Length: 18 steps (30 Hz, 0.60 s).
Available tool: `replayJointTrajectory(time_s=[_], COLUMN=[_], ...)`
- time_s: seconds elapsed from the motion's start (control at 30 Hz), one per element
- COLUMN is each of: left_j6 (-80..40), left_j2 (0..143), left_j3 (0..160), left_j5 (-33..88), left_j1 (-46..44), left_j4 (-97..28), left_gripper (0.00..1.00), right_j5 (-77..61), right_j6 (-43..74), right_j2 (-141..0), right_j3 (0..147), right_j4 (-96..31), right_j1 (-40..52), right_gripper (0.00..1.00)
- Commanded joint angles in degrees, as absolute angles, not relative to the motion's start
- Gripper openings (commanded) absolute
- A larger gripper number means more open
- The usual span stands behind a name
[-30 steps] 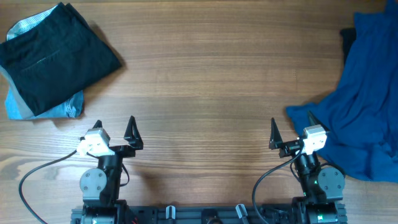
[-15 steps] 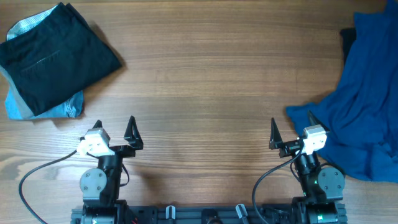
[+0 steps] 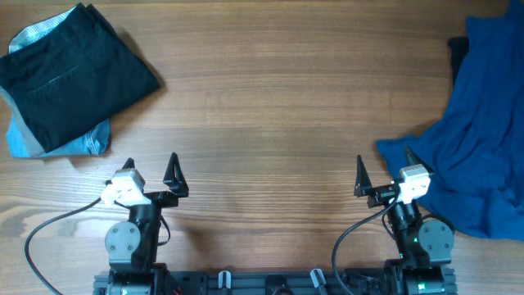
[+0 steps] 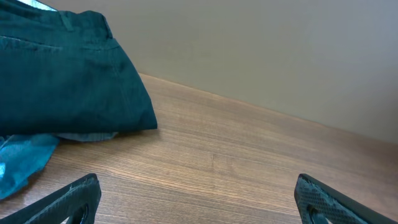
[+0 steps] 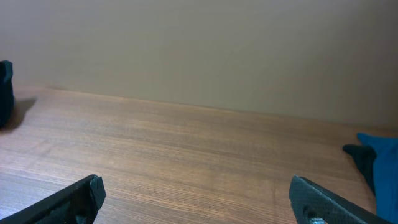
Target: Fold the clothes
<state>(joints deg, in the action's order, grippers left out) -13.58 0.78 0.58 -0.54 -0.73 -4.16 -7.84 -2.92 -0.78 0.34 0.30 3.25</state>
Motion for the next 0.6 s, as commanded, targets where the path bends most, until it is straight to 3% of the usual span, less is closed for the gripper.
replayJointTrajectory(time_s=[0.0,0.07,0.33,0.57], left_j6=[-12.4,-12.4,-12.4,-12.4], left_j2=[0.4,0.4,5.3,36.1], left_j3=[0.3,0.3,5.8,22.8], left_j5=[0.6,0.6,3.4,7.3], left_j1=[-0.5,-0.5,-0.5,-0.5], left_j4=[-4.2,-4.2,-8.8,-13.4], left_gripper=[1.0,1.0,1.0,1.0], right_j5=[-7.5,-7.5,-5.8,-5.5], right_j6=[-2.1,3.3,3.4,3.0], right_j2=[-0.5,-0.5,-6.8,-35.2], right_j3=[0.3,0.3,11.2,29.1], right_j4=[0.6,0.6,-14.4,-23.4], right_j1=[3.4,3.4,3.4,3.4], right_gripper=[1.0,1.0,1.0,1.0])
